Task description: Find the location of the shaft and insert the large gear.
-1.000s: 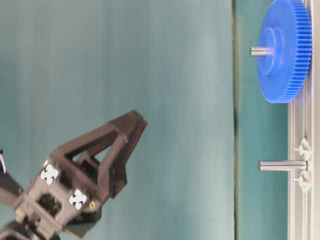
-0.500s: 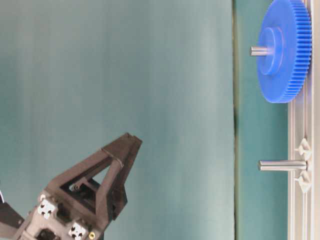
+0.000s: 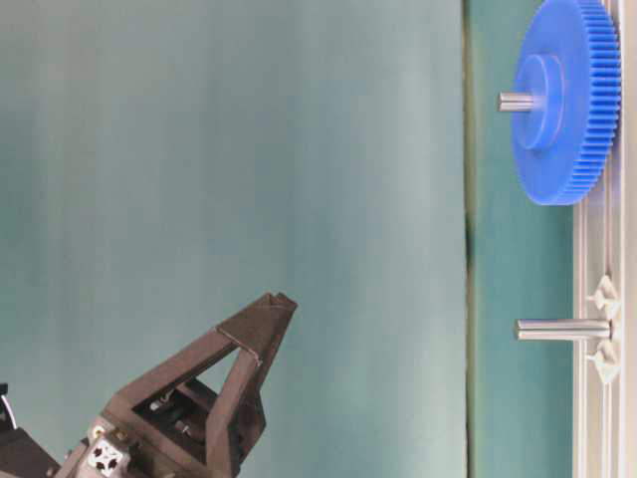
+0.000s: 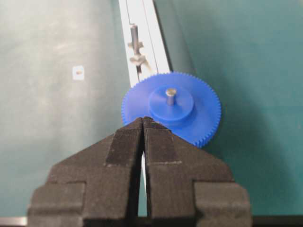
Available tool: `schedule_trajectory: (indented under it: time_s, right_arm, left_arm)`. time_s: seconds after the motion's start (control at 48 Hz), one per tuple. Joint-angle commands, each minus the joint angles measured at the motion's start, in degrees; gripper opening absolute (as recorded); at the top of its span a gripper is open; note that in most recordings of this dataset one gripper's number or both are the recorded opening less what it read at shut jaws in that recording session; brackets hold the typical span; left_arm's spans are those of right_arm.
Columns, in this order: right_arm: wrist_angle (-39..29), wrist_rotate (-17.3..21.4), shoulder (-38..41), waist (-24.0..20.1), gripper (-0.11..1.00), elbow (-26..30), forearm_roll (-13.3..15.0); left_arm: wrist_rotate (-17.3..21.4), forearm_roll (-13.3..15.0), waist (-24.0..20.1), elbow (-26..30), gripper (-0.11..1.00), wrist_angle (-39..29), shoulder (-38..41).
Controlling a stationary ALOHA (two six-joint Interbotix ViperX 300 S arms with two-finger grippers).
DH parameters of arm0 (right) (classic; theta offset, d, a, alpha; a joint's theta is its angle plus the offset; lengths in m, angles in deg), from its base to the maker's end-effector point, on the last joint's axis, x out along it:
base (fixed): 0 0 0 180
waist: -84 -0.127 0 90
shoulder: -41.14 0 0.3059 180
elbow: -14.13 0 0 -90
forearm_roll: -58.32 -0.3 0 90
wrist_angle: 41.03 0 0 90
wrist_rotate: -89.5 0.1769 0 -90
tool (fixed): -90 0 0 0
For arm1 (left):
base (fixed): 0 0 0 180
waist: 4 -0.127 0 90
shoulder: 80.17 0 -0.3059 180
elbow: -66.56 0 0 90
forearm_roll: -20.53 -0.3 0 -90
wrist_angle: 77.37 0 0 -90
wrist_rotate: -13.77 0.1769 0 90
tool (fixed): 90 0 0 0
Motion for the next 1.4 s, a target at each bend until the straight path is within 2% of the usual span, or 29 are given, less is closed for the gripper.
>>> schedule_trajectory:
  time_s: [0.0, 0.479, 0.646, 1.375]
  right_arm:
    - [0.3, 0.6, 0.4, 0.2, 0.04, 0.6, 0.0]
    - [0.3, 0.6, 0.4, 0.2, 0.04, 0.6, 0.0]
    - [0.4, 0.6, 0.4, 0.2, 0.04, 0.5, 0.0]
    - [0.4, 0.7, 0.4, 0.2, 0.04, 0.5, 0.0]
  left_arm:
    - [-0.2, -0.1, 0.3, -0.1, 0.83, 1.1, -1.6]
    - [-0.4, -0.1, 0.7, -4.3, 0.83, 3.1, -5.0]
    - [-0.5, -0.2, 0.8, -4.7, 0.83, 5.1, -4.9]
    - [-0.6, -0.2, 1.3, -6.8, 0.82, 5.2, -6.6]
